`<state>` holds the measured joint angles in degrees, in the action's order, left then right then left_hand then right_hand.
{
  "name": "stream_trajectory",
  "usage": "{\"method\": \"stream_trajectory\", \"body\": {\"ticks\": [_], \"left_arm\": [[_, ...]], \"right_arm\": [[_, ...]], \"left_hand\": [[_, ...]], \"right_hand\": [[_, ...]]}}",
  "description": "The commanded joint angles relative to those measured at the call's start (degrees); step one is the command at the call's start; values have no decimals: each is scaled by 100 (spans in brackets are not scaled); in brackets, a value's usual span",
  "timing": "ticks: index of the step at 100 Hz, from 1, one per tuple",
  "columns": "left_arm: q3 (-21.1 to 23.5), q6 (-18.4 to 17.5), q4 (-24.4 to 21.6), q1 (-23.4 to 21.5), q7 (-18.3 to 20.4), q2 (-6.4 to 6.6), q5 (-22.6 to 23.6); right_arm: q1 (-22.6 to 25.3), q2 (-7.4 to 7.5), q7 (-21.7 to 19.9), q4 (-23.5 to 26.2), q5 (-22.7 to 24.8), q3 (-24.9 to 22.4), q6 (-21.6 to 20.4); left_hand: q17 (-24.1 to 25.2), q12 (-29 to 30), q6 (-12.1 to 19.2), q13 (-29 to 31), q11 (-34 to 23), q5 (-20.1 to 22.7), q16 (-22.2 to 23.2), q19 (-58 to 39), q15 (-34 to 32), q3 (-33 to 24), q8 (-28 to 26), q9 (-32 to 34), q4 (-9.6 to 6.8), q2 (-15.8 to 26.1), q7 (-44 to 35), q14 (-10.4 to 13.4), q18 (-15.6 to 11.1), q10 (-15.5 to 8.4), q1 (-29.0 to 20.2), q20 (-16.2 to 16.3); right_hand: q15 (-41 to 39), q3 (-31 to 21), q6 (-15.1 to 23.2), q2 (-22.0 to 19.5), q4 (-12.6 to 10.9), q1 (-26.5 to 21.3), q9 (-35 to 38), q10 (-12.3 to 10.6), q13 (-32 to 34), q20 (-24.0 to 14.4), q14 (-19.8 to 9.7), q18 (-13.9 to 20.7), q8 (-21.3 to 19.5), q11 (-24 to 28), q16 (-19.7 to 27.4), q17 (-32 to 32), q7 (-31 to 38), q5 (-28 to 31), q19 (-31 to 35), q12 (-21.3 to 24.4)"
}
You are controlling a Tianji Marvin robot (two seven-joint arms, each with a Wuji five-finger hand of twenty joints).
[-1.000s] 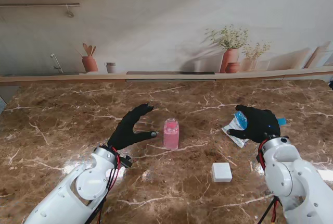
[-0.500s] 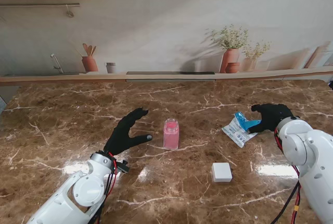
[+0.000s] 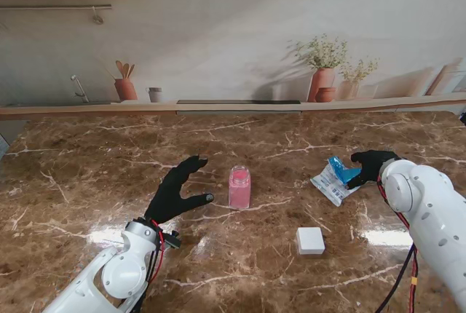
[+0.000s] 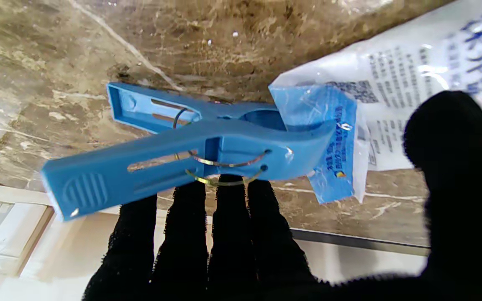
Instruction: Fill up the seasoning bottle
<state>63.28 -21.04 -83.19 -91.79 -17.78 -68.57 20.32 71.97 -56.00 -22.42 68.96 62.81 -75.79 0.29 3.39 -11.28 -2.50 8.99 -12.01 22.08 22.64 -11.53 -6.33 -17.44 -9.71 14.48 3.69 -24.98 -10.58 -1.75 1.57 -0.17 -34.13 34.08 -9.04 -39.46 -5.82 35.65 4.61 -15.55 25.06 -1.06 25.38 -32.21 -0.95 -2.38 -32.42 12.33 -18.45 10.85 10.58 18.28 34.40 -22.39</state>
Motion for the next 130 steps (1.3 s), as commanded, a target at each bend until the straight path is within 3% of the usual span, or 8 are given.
{"method": "stream_trajectory", "body": {"ticks": [1, 18, 40, 59, 64, 72, 106, 130], "left_arm": [[-14, 27, -5, -7, -43, -18, 17], [-42, 31, 36, 29, -4, -41, -165], [-38, 99, 52, 20, -69, -56, -150], [-47, 115, 60, 27, -109, -69, -164], [-46, 117, 66, 32, -105, -66, -149], [-43, 118, 69, 34, -100, -62, -135], [-65, 116, 73, 39, -107, -68, -151], [-48, 94, 44, 32, -78, -57, -140]], "right_arm": [[-35, -7, 19, -192, 6, 101, 102], [-311, -22, 430, -753, -112, 627, 558], [-535, -10, 917, -1285, -197, 1027, 497], [-689, -45, 1486, -1692, -419, 1415, 424], [-702, -62, 1699, -1775, -454, 1481, 403], [-697, -116, 2120, -1905, -564, 1520, 402], [-342, -320, 2777, -1644, -919, 832, 317], [177, -464, 2793, -792, -1210, 96, 325]], "left_hand": [[33, 35, 3, -107, 97, 89, -104, 169, 122, -159, -27, 187, -83, 54, 52, 190, -251, -1, -1, 65], [30, 27, 9, 23, 80, 105, -67, 135, 51, -205, -25, 255, -66, 125, 49, 155, -238, -120, -13, 135], [47, 25, 53, 36, 81, 125, -60, 146, 41, -228, -23, 280, -58, 195, 42, 162, -223, -118, -4, 171], [29, 30, 116, 45, 95, 147, -63, 235, 46, -218, -29, 303, -34, 301, 24, 188, -246, -159, -42, 102], [25, 32, 109, 48, 98, 148, -62, 261, 45, -205, -28, 303, -33, 301, 24, 183, -247, -151, -41, 76], [13, 32, 104, 45, 99, 132, -61, 298, 45, -190, -25, 306, -34, 307, 34, 185, -245, -159, -38, 32], [-2, 36, 95, 45, 107, 150, -65, 356, 52, -159, -21, 312, -41, 339, 43, 184, -220, -149, -62, -63], [-2, 38, 84, 54, 108, 178, -66, 349, 51, -115, -26, 346, -44, 350, 42, 173, -154, -139, -88, -82]], "right_hand": [[16, -23, -140, 25, -108, 351, -138, 69, -130, 70, 121, -53, 6, 26, 61, -95, -73, -156, -66, 36], [-128, -126, -438, 35, -20, 426, -327, 312, -30, 12, 387, -199, 33, 157, 2, -24, -217, -480, 22, -35], [-821, 339, -112, -22, 35, -88, 287, -146, 172, -107, 142, -137, -38, 1643, -582, 24, 349, 21, 273, -1306], [-2693, 724, 1468, 129, 118, -1401, 86, -575, -607, -399, -248, 74, -2062, 2724, -1716, -73, 2472, 1502, 620, -2861], [-2741, 424, 1864, 337, 231, -1803, 243, -611, -519, -420, -260, 60, -2561, 2644, -1657, -28, 2929, 1907, 712, -2800], [-2725, -2917, 2474, 2127, 1453, -1408, 782, -687, -206, -487, -302, 47, -2945, 2480, -1535, 168, 3636, 2589, 1022, -2543], [-2114, -3094, 3045, 2084, 1385, -2177, 3993, -863, 3014, -915, -424, -63, -3365, 1139, -1419, 2077, 4579, 4353, 3008, -1882], [-2974, -3250, 2880, 2000, 1391, -2145, 4591, -912, 3563, -1143, -188, -182, -3424, 1977, -2196, 2287, 4644, 4395, 3976, -2563]]}}
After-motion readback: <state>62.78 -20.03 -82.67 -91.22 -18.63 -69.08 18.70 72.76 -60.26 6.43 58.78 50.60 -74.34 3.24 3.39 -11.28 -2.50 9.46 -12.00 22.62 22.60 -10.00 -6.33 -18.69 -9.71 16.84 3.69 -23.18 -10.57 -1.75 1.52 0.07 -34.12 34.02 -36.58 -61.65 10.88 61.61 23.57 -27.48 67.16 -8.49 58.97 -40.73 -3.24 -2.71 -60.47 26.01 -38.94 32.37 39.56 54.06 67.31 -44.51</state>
